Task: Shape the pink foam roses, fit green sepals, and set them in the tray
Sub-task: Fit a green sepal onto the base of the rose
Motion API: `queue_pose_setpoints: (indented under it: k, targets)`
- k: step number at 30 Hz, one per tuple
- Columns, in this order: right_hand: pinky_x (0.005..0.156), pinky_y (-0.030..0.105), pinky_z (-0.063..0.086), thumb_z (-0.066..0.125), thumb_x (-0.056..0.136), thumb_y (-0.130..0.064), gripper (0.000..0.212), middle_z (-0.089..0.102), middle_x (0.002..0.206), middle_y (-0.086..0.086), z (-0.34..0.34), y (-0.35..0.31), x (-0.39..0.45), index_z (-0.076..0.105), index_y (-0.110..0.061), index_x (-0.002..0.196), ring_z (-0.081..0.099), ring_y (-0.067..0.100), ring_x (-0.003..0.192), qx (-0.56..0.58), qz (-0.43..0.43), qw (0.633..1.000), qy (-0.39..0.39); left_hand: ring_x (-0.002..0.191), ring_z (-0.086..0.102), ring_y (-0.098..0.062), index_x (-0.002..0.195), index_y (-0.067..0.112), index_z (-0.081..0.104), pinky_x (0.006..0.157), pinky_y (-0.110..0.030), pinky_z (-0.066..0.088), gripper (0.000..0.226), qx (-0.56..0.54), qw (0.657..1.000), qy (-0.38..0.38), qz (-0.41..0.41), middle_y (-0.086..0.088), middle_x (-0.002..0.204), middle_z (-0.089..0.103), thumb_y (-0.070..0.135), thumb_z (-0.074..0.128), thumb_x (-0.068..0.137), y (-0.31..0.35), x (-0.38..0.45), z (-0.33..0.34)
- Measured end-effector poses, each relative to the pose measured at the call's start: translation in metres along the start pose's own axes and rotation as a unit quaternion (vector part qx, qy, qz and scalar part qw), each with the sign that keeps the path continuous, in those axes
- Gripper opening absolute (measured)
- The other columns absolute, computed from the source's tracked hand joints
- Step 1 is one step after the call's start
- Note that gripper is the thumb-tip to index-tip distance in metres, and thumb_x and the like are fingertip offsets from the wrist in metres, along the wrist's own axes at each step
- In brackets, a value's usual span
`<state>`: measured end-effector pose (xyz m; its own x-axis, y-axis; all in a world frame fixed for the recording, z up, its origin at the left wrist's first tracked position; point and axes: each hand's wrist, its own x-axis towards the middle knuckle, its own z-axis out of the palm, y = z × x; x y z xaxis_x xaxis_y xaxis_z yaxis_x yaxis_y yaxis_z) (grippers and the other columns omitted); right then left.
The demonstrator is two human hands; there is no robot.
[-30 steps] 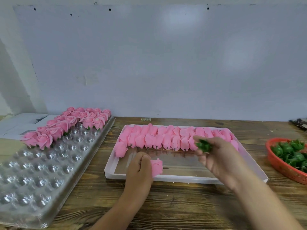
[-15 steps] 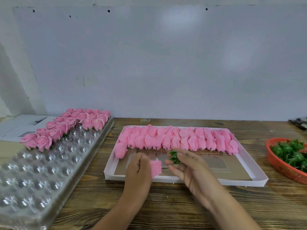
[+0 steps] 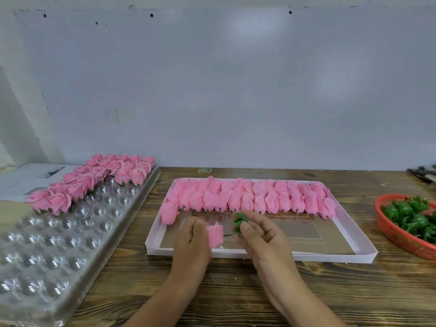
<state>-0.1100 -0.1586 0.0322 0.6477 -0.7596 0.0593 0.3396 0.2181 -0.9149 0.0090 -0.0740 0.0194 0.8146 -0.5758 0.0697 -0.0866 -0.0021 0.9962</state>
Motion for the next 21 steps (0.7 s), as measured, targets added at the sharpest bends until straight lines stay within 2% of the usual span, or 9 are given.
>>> queue_pose_setpoints:
  k: [3, 6, 9, 12, 17, 19, 21]
  targets:
    - [0.084, 0.027, 0.057, 0.067, 0.088, -0.005, 0.026, 0.075, 0.1, 0.005, 0.001, 0.001, 0.0, 0.069, -0.019, 0.11, 0.07, 0.017, 0.098, -0.037, -0.034, 0.998, 0.023, 0.05, 0.041, -0.006, 0.055, 0.036, 0.049, 0.045, -0.023, 0.034, 0.045, -0.018, 0.999, -0.01, -0.031, 0.007, 0.061, 0.044, 0.021, 0.04, 0.097, -0.001, -0.001, 0.001]
    - [0.077, 0.022, 0.057, 0.066, 0.089, -0.001, 0.026, 0.075, 0.098, 0.001, 0.004, 0.003, -0.002, 0.069, -0.019, 0.107, 0.071, 0.012, 0.093, -0.072, -0.059, 0.996, -0.013, 0.046, 0.041, -0.004, 0.055, 0.034, 0.049, 0.042, -0.02, 0.033, 0.046, -0.044, 0.997, -0.024, -0.056, 0.007, 0.057, 0.046, 0.02, 0.04, 0.098, 0.001, -0.002, 0.003]
    - [0.083, 0.02, 0.053, 0.065, 0.089, 0.003, 0.03, 0.076, 0.102, -0.001, 0.007, 0.006, -0.005, 0.069, -0.021, 0.106, 0.07, 0.011, 0.098, -0.113, -0.086, 0.989, -0.042, 0.044, 0.039, -0.004, 0.059, 0.028, 0.05, 0.039, -0.019, 0.03, 0.042, -0.06, 0.995, -0.023, -0.082, 0.004, 0.057, 0.047, 0.023, 0.038, 0.099, 0.002, -0.003, 0.003]
    - [0.086, 0.018, 0.051, 0.066, 0.088, 0.005, 0.031, 0.075, 0.103, -0.002, 0.007, 0.008, -0.006, 0.069, -0.02, 0.107, 0.069, 0.01, 0.1, -0.111, -0.114, 0.987, -0.03, 0.042, 0.036, -0.006, 0.071, 0.019, 0.048, 0.037, -0.02, 0.027, 0.034, -0.082, 0.991, -0.032, -0.098, 0.002, 0.056, 0.045, 0.024, 0.035, 0.102, 0.002, -0.004, 0.002]
    - [0.096, 0.022, 0.05, 0.066, 0.089, 0.001, 0.035, 0.073, 0.11, -0.006, 0.005, 0.014, -0.006, 0.066, -0.026, 0.111, 0.065, 0.01, 0.109, -0.124, -0.125, 0.984, -0.037, 0.04, 0.03, -0.009, 0.084, 0.009, 0.049, 0.036, -0.02, 0.024, 0.034, -0.121, 0.982, -0.069, -0.128, 0.003, 0.05, 0.039, 0.03, 0.033, 0.105, 0.002, -0.002, -0.002]
    - [0.091, 0.021, 0.052, 0.066, 0.089, -0.003, 0.036, 0.072, 0.114, -0.008, 0.006, 0.016, -0.008, 0.066, -0.031, 0.11, 0.065, 0.008, 0.111, -0.134, -0.131, 0.98, -0.066, 0.04, 0.028, -0.008, 0.085, 0.01, 0.052, 0.035, -0.02, 0.023, 0.033, -0.149, 0.974, -0.088, -0.147, 0.002, 0.052, 0.037, 0.031, 0.035, 0.105, 0.001, -0.003, -0.001]
    - [0.085, 0.023, 0.055, 0.066, 0.089, -0.005, 0.036, 0.071, 0.117, -0.008, 0.008, 0.017, -0.011, 0.066, -0.034, 0.111, 0.067, 0.009, 0.105, -0.144, -0.133, 0.977, -0.087, 0.038, 0.027, -0.008, 0.079, 0.011, 0.053, 0.034, -0.019, 0.021, 0.034, -0.181, 0.965, -0.102, -0.158, 0.001, 0.052, 0.034, 0.028, 0.037, 0.104, 0.0, -0.004, 0.001]
